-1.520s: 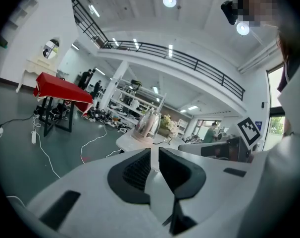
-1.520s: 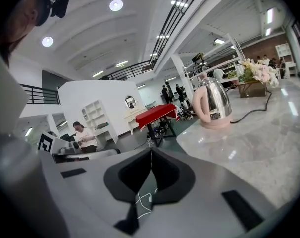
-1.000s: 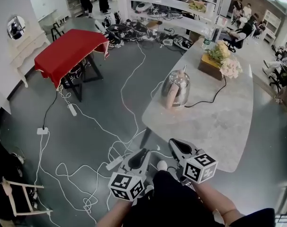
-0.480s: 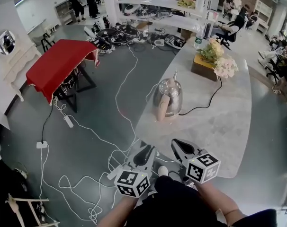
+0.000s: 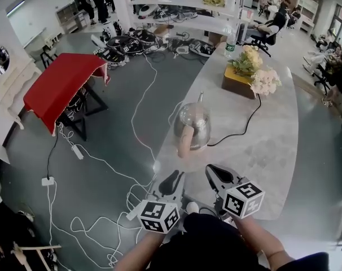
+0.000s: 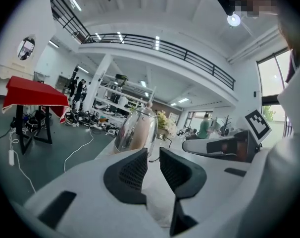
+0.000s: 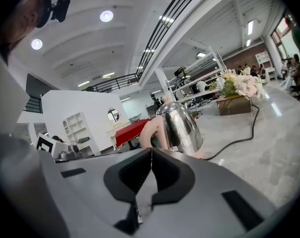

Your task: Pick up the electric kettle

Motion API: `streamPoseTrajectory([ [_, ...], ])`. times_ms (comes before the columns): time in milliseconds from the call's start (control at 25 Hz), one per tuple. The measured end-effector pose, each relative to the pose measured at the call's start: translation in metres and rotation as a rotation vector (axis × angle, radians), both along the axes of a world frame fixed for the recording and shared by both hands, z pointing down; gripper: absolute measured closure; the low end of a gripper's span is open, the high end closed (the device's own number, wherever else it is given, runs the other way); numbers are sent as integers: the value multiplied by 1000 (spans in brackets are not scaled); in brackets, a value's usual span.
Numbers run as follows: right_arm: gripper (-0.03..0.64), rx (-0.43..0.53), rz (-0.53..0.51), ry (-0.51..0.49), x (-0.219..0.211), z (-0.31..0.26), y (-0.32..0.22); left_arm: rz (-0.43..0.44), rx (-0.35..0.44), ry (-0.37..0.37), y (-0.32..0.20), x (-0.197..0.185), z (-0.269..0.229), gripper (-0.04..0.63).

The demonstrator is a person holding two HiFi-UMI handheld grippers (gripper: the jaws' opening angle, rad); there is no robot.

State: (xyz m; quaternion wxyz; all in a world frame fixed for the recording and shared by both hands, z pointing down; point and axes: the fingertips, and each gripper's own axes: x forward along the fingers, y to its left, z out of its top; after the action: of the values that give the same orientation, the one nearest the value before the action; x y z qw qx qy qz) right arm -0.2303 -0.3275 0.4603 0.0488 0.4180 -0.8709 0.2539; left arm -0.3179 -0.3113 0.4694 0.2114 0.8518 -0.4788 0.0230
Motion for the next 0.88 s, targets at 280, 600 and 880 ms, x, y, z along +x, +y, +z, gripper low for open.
streamPoseTrajectory([
  [280, 609, 5, 29, 9, 21, 1, -25, -20, -19, -41, -28, 5, 7, 492],
  [600, 609, 13, 17, 13, 35, 1, -60, -50, -22, -80, -56, 5, 13, 442],
  [880, 609, 39, 29, 11, 50, -1, -100, -41, -42, -107, -75, 13, 28, 423],
])
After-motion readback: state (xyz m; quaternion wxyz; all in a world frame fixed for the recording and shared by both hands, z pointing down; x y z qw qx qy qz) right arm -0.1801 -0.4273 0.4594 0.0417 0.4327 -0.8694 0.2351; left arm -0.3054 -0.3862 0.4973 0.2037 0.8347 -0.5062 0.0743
